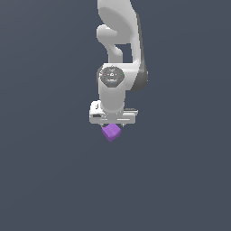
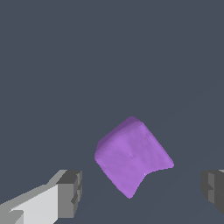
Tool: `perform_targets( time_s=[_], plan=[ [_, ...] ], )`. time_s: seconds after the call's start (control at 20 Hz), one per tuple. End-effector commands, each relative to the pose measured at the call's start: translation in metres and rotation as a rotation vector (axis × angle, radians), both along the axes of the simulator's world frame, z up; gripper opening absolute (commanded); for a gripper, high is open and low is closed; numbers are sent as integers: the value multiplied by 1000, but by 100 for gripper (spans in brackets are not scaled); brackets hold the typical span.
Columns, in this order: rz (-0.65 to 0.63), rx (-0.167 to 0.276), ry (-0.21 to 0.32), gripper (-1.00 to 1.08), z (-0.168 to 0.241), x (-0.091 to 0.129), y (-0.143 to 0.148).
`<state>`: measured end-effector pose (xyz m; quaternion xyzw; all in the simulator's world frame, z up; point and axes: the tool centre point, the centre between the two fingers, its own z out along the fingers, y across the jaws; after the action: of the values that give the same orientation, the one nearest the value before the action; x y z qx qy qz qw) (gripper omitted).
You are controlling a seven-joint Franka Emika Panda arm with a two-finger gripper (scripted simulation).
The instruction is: Pick up the object and move it to a goal position.
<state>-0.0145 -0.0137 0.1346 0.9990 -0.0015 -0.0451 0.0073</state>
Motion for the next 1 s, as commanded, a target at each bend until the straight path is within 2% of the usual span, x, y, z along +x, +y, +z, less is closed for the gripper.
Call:
perform_targets(
  time_s=[0.0,0.55,0.95],
  plan=[
    [0,0,0,100,0,0,0],
    [-35,15,8,100,11,-6,-5],
    [12,18,2,100,6,-6,-5]
  ],
)
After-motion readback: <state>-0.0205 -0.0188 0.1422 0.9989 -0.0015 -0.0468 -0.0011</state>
